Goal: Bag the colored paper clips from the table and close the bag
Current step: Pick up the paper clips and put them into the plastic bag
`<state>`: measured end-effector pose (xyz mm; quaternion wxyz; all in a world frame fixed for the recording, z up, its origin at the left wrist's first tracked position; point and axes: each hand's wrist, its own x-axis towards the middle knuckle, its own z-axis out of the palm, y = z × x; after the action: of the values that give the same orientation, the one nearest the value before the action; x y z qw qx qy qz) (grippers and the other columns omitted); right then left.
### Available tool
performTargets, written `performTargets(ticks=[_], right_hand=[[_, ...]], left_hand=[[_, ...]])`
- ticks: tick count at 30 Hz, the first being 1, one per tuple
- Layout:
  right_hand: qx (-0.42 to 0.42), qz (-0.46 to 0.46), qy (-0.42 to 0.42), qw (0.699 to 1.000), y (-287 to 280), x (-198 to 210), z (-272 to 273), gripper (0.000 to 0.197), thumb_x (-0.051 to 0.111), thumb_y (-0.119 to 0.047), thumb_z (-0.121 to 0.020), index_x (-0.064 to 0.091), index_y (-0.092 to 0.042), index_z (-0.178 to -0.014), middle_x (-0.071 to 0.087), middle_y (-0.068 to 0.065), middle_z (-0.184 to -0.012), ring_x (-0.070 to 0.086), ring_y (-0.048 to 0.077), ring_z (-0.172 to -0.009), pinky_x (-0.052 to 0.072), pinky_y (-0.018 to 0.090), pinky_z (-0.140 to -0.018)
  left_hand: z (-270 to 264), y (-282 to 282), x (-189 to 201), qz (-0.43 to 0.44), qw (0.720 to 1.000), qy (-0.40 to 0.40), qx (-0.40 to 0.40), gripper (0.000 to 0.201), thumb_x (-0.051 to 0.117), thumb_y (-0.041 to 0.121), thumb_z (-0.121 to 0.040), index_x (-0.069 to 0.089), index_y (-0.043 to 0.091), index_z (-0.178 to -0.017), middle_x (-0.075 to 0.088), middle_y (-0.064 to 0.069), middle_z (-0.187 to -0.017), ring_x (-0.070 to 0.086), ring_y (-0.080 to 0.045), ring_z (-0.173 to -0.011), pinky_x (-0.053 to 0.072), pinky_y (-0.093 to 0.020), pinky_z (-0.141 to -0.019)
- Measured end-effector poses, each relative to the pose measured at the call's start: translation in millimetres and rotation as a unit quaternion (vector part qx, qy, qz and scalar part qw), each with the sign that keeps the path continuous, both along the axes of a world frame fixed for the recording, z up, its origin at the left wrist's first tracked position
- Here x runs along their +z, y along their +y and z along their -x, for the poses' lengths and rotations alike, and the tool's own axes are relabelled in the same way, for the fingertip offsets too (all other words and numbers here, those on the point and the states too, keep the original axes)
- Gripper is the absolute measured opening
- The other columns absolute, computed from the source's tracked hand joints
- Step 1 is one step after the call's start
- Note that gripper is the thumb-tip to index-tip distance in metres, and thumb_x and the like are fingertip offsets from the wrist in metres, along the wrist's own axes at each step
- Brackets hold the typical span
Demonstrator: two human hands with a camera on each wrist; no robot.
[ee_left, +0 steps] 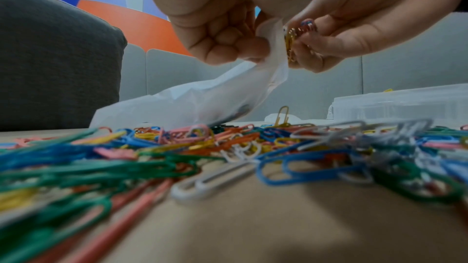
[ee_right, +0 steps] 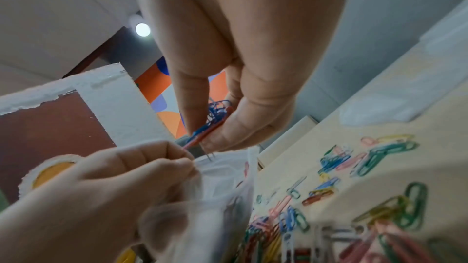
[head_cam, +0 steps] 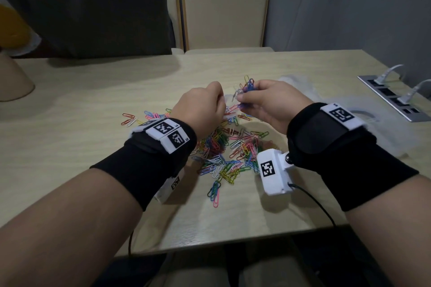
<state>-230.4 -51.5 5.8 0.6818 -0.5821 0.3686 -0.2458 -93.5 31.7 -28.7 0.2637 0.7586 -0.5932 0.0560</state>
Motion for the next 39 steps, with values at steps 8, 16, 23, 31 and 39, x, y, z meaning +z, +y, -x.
performTargets(ticks=[8,16,23,31,39], right_hand=[[0.059,0.028,0.114,0.991,0.7,-3.3,-14.1,0.013,0.055,0.008,-0.089,0.058,-0.004,-0.085,0.061,0.012,-0.087,0.062,0.022,-0.080,0.058,0.029,-0.079],[0.041,0.268,0.305,0.913,0.7,-4.6,-21.0,0.023,0.061,-0.008,-0.084,0.073,-0.013,-0.104,0.073,0.009,-0.105,0.070,0.025,-0.099,0.058,0.038,-0.087],[0.042,0.362,0.363,0.858,12.7,2.2,-26.7,0.020,0.068,-0.029,-0.085,0.079,-0.014,-0.092,0.075,0.007,-0.090,0.068,0.025,-0.085,0.056,0.033,-0.080],[0.092,0.341,0.417,0.837,5.4,17.2,1.5,0.029,0.059,-0.030,-0.092,0.066,-0.004,-0.105,0.071,0.014,-0.100,0.070,0.029,-0.091,0.058,0.044,-0.084],[0.258,0.309,0.663,0.631,16.0,8.1,32.8,0.061,0.070,-0.071,-0.065,0.059,-0.013,-0.080,0.067,0.000,-0.075,0.059,0.017,-0.063,0.052,0.028,-0.077]], left_hand=[[0.9,0.7,0.2,0.013,1.000,0.013,-0.001,0.019,0.041,0.027,-0.096,0.052,0.012,-0.099,0.056,-0.008,-0.071,0.052,-0.032,-0.070,0.034,-0.033,-0.058],[2.9,2.1,1.0,0.021,0.999,0.016,-0.022,0.019,0.043,0.027,-0.096,0.053,0.012,-0.100,0.064,-0.014,-0.076,0.055,-0.035,-0.075,0.033,-0.033,-0.060],[3.2,2.4,1.7,0.013,0.999,0.016,-0.024,0.019,0.042,0.027,-0.096,0.054,0.012,-0.100,0.064,-0.011,-0.076,0.056,-0.033,-0.074,0.031,-0.032,-0.059],[1.4,1.3,0.2,0.000,1.000,0.011,-0.022,0.021,0.041,0.030,-0.097,0.053,0.014,-0.101,0.066,-0.011,-0.079,0.057,-0.033,-0.075,0.040,-0.034,-0.061],[1.0,2.0,0.5,-0.004,1.000,0.009,-0.023,0.021,0.040,0.029,-0.097,0.052,0.013,-0.101,0.066,-0.011,-0.079,0.056,-0.032,-0.074,0.041,-0.035,-0.062]])
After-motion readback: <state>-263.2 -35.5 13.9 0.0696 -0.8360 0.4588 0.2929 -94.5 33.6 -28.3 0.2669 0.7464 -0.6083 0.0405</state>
